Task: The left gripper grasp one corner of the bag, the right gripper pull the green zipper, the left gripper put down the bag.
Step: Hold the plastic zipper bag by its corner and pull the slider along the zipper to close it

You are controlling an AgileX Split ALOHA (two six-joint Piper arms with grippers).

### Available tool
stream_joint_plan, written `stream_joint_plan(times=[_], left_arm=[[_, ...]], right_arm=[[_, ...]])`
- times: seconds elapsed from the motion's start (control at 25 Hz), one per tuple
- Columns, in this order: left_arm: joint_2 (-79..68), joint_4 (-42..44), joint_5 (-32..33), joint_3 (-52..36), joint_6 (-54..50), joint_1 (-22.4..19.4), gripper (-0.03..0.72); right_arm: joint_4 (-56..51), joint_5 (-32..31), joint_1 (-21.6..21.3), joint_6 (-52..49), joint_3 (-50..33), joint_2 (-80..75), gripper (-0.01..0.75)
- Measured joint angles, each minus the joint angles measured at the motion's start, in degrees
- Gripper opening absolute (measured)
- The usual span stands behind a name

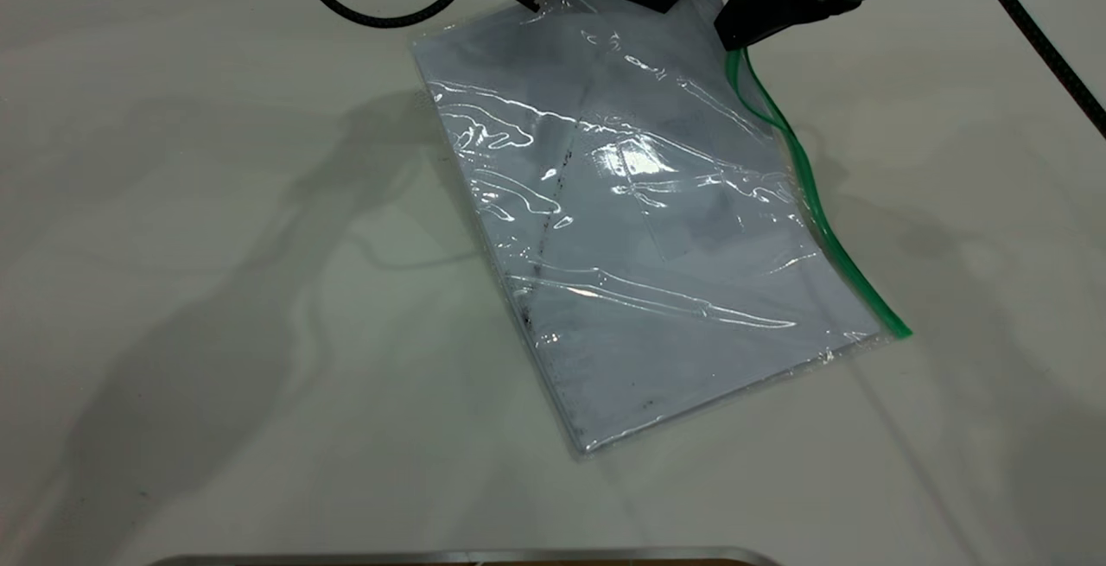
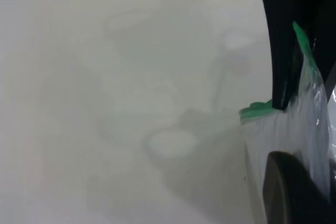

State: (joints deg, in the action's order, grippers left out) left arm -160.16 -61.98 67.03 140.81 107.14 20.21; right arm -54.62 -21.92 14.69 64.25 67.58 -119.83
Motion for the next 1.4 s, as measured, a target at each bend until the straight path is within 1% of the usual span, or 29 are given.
stream_joint_plan(times=[0.44,0.88,1.4], left_arm=[[0.0,-0.05,0.0,0.29,-0.55,-0.07,0.053],[-0.11,0.36,0.0,0.4,-1.59,-0.08,0.053],[-0.94,0.56,0.0,0.53,-1.77,-0.31,0.053]], right_arm=[[0.1,0.71,0.0,0.0,0.0,0.0,0.037],[0.03,3.29,0.05,-0.04,0.0,-2.16,0.043],[0.66,4.09,0.05,-0.04,0.0,-4.18,0.056]])
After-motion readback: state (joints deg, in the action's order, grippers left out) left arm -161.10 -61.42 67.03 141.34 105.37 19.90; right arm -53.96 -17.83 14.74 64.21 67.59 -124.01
